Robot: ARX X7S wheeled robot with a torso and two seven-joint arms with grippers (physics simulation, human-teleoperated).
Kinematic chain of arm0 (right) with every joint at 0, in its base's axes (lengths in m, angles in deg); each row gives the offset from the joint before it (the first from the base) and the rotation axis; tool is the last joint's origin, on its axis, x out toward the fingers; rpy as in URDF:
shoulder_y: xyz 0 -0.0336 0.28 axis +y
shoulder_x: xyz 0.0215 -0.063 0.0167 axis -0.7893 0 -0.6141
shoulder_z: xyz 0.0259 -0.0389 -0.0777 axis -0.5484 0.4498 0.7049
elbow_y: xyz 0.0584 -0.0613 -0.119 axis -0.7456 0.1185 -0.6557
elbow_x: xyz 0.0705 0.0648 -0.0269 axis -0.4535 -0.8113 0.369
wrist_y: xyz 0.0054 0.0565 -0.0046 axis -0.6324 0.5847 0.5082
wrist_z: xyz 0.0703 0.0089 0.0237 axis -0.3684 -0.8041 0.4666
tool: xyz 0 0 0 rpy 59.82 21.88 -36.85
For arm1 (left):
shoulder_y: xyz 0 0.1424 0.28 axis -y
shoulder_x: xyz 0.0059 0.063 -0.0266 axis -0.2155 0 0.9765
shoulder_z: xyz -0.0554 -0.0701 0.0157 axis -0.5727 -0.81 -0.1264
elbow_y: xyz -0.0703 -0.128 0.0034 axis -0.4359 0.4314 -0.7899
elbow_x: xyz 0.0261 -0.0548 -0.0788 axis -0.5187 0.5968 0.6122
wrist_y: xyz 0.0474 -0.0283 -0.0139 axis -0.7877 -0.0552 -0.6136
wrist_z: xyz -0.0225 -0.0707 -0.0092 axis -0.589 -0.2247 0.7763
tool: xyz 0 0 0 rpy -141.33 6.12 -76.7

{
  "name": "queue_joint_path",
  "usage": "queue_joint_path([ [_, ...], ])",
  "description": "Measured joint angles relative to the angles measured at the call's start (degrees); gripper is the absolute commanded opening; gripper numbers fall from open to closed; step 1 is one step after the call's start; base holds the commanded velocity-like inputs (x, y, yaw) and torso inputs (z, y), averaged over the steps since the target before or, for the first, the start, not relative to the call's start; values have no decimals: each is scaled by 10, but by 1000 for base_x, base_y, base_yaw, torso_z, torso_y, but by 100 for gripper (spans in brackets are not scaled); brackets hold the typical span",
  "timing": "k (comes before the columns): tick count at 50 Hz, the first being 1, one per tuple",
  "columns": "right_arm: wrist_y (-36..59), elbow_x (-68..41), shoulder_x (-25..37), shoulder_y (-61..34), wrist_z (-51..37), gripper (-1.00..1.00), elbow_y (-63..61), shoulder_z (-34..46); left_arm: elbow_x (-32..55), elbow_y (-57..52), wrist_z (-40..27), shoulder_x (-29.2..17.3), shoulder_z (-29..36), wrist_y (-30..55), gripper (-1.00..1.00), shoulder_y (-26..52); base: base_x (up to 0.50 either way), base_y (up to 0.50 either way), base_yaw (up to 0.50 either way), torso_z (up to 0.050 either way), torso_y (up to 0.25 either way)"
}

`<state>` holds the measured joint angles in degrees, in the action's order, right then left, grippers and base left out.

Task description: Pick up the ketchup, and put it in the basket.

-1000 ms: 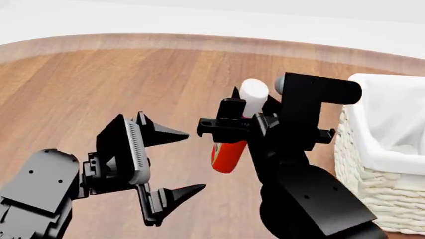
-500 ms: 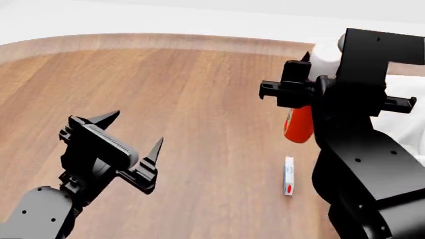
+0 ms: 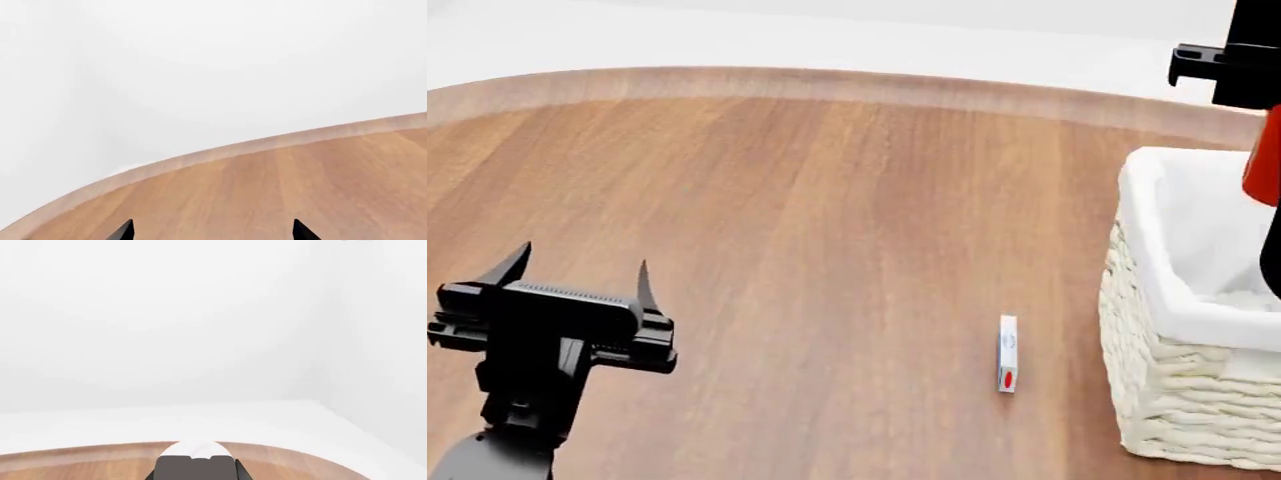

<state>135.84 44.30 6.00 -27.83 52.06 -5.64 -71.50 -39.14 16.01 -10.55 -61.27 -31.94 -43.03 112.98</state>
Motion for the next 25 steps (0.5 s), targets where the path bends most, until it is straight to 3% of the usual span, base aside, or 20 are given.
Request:
queue_joint_path([
  [13,-77,54,6,-19,44,-100,129,47,-2,-64,-32,-7,-2,19,100,-33,0,0,0,0,1],
  [25,-278,135,-56,-123,100,-100,453,105,6,-72,-40,-11,-1,-1,100,-33,0,0,0,1,0],
])
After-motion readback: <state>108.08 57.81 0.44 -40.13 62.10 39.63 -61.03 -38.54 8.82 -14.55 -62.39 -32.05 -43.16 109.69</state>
